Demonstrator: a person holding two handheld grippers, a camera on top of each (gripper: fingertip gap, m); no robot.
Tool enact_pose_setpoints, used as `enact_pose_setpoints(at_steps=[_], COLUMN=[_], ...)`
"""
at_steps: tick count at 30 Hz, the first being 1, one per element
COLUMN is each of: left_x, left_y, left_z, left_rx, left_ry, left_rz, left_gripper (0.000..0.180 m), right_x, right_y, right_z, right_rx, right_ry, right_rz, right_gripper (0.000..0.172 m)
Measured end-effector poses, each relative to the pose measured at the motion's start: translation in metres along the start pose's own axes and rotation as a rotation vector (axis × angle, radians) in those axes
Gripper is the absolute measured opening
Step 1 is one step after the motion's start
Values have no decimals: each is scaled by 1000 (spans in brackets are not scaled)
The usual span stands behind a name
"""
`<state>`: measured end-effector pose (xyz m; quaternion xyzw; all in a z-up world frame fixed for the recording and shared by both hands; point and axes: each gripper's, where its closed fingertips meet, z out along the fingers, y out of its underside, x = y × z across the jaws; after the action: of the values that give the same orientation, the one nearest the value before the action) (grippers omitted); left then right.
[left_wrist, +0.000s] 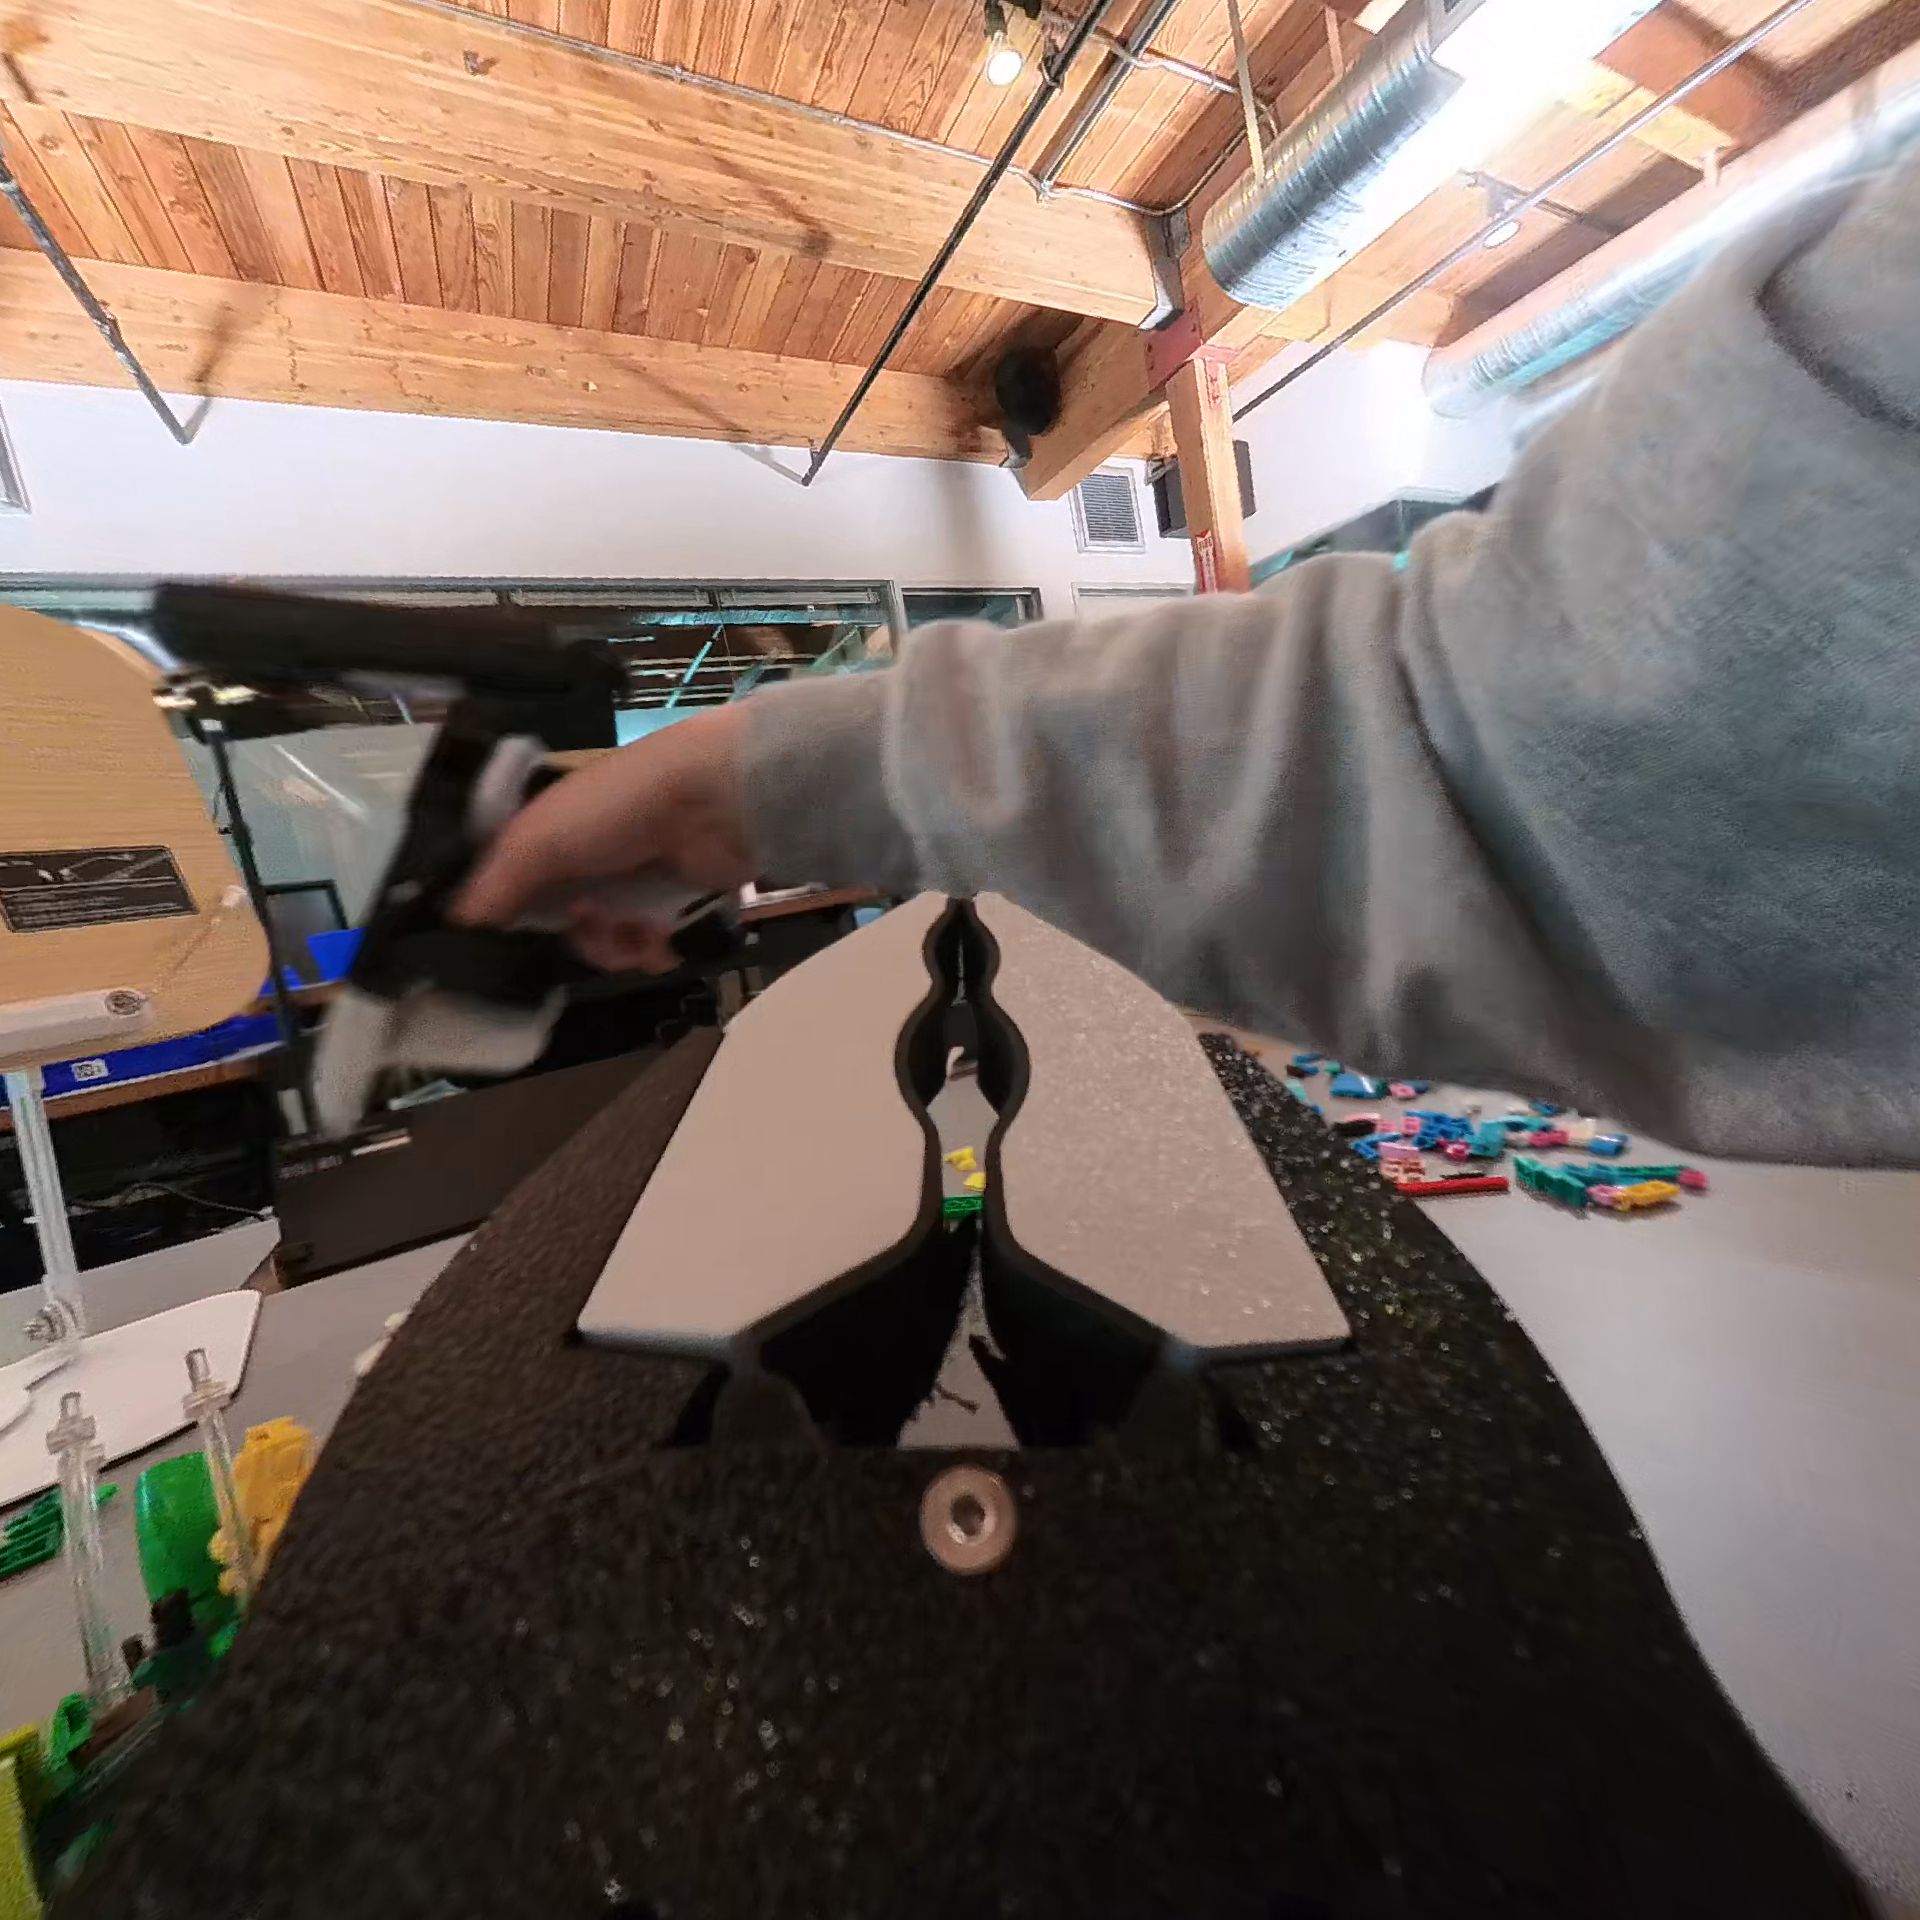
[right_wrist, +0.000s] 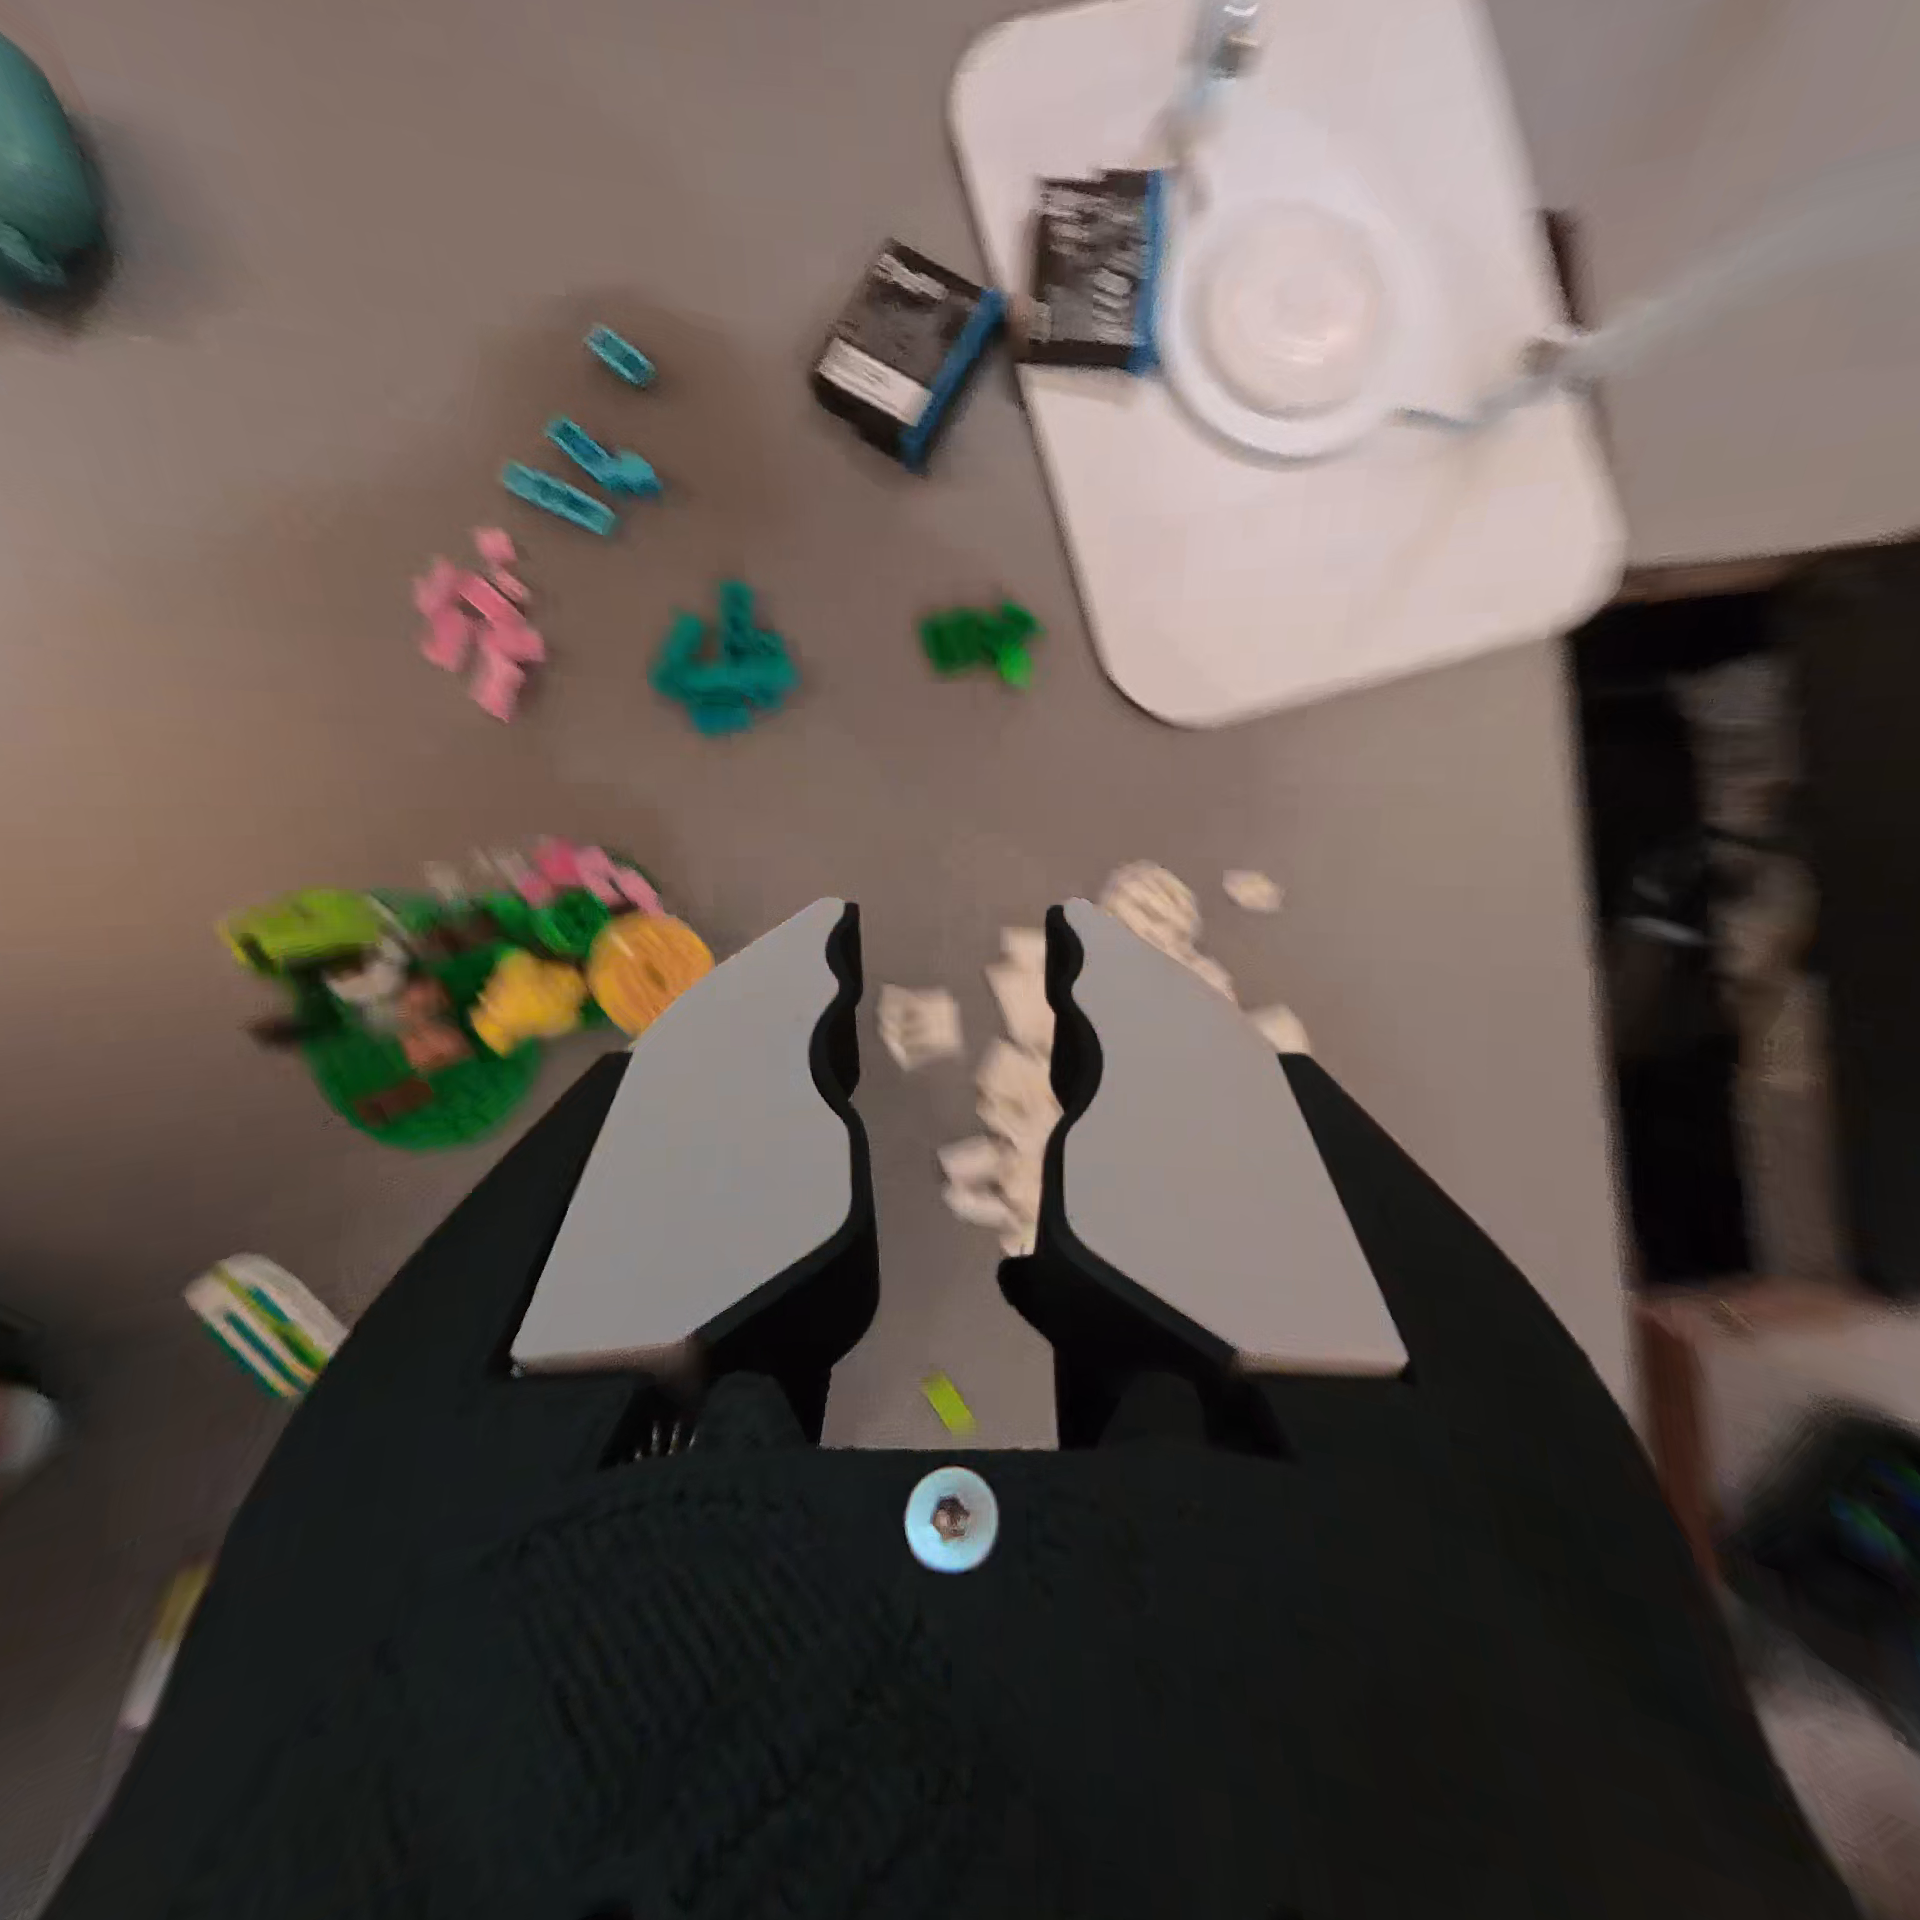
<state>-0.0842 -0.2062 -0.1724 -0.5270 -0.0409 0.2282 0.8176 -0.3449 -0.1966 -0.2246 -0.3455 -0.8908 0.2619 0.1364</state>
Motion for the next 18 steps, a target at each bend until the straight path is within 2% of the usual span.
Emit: enact_pose_setpoints(at_steps=[5,8,10,13,16,18], left_x=[9,12,14,16,15,14], left_y=[12,14,17,18,19,20], left_z=[8,10,11,11,11,11], left_rx=[-53,-60,-71,-75,-77,-81], left_ry=[71,89,99,111,112,113], left_rz=[-78,-82,-83,-87,-103,-123], left_gripper=[0,0,0,0,0,0], right_x=[81,93,90,87,59,51], right_y=[111,193,230,256,251,252], right_z=[-77,-89,-88,-85,-76,-73], right_rx=[-117,-252,-280,-249,-129,-89], right_ry=[356,298,232,186,33,36], right_rz=[-16,223,393,437,214,59], right_gripper=[28,25,25,23,34,36])
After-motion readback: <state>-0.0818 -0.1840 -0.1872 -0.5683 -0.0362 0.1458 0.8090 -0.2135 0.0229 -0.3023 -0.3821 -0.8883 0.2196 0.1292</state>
